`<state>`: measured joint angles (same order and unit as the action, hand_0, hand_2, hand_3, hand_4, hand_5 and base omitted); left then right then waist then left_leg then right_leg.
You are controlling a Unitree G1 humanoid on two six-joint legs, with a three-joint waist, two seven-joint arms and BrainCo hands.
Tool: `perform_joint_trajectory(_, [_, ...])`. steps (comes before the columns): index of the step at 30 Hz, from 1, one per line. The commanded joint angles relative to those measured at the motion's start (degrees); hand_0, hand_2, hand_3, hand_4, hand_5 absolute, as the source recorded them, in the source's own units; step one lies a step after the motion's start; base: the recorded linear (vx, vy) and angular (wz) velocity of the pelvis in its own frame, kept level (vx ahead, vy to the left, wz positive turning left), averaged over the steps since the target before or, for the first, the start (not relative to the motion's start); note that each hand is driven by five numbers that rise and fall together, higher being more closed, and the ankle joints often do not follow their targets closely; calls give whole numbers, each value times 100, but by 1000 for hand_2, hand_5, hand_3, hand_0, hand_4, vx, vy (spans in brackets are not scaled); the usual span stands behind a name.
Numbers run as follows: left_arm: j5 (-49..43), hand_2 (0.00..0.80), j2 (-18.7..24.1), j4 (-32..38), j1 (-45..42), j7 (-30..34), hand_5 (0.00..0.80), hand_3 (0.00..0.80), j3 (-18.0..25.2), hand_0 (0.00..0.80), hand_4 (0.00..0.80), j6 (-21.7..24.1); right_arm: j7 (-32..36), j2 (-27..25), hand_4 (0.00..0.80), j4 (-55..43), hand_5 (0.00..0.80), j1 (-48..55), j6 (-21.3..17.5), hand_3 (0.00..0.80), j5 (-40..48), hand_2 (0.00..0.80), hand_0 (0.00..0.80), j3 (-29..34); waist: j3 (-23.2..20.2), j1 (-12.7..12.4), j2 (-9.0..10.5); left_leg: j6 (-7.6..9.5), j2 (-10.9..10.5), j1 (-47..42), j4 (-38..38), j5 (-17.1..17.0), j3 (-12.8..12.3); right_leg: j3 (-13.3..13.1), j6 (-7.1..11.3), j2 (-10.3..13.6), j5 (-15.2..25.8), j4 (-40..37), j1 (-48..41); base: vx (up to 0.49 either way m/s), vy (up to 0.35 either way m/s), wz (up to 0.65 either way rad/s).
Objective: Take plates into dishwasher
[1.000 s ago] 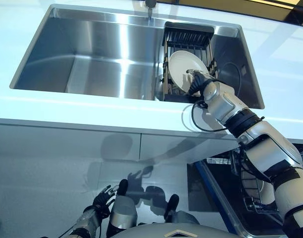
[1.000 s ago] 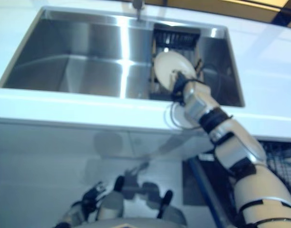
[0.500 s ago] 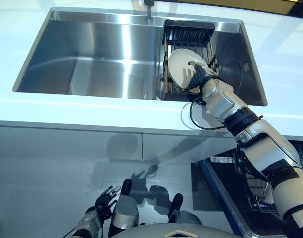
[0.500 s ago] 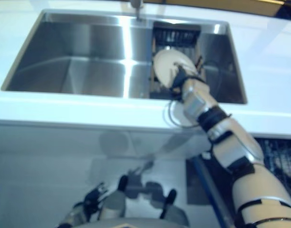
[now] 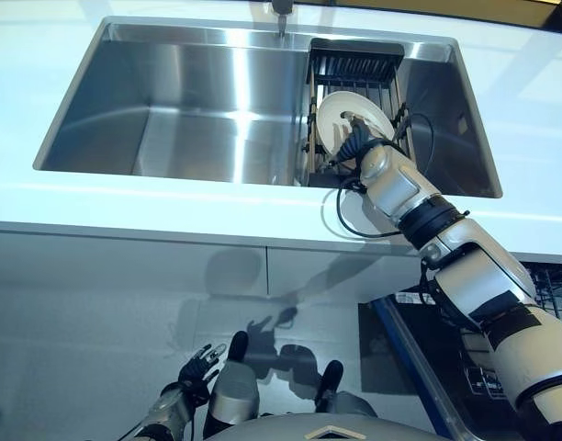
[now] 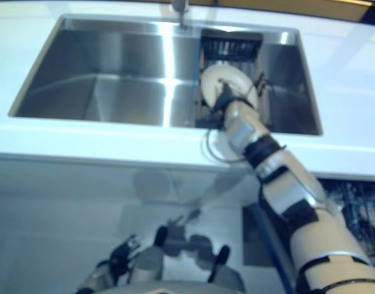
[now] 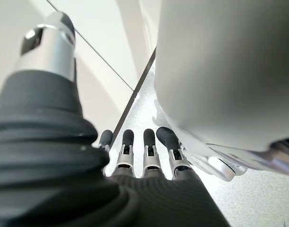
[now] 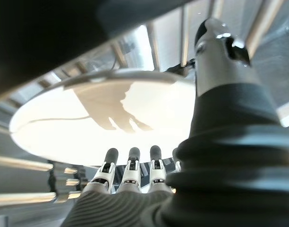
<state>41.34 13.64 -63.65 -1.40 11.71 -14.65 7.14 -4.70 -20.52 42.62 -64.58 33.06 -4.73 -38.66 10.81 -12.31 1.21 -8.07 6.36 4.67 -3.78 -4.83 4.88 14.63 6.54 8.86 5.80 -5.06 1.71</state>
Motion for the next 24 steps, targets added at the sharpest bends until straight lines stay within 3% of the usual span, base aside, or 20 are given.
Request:
perform_joint_trajectory(1, [-12, 0, -101, -142, 344, 68, 0, 0, -355, 0, 0, 170, -215, 233, 0, 422, 0, -226, 16, 0, 301, 0, 0, -170, 284, -286, 196, 315, -220, 161, -122, -113, -59, 76, 51, 403, 246, 6, 82, 0, 0, 0])
perform_joint_trajectory(12, [32, 0, -199, -95, 398, 53, 0, 0, -439, 0, 0, 182, -202, 509, 0, 759, 0, -201, 256, 0, -344, 0, 0, -269, 353, -345, 155, 317, -240, 237, -122, -133, -13, 123, 56, 416, 265, 6, 145, 0, 0, 0])
perform_joint_trajectory(17, [203, 0, -213, -106, 472, 125, 0, 0, -541, 0, 0, 200, -232, 533, 198, 1398, 198, -434, 279, 198, -699, 198, 198, -400, 477, -411, 42, 331, -253, 407, -122, -183, 14, 154, 53, 423, 294, 6, 292, -50, 25, 1])
perform_joint_trajectory(21, [290, 0, -205, -97, 483, 188, 0, 0, -559, 0, 0, 205, -216, 461, 267, 1722, 267, -625, 356, 267, -924, 267, 267, -556, 599, -454, -66, 338, -271, 570, -122, -234, 53, 192, 55, 432, 320, 6, 432, -83, 36, 7])
perform_joint_trajectory(23, [334, 0, -204, -100, 481, 213, 0, 0, -554, 0, 0, 225, -227, 415, 427, 1827, 427, -696, 415, 427, -912, 427, 427, -601, 648, -469, -108, 334, -277, 634, -122, -258, 61, 217, 57, 439, 329, 6, 484, -64, 28, 6])
perform_joint_trajectory(24, [337, 0, -202, -97, 477, 232, 0, 0, -547, 0, 0, 231, -272, 380, 662, 1884, 662, -730, 399, 662, -942, 662, 662, -617, 666, -478, -129, 331, -279, 660, -122, -268, 64, 233, 59, 443, 334, 6, 503, -54, 28, 9])
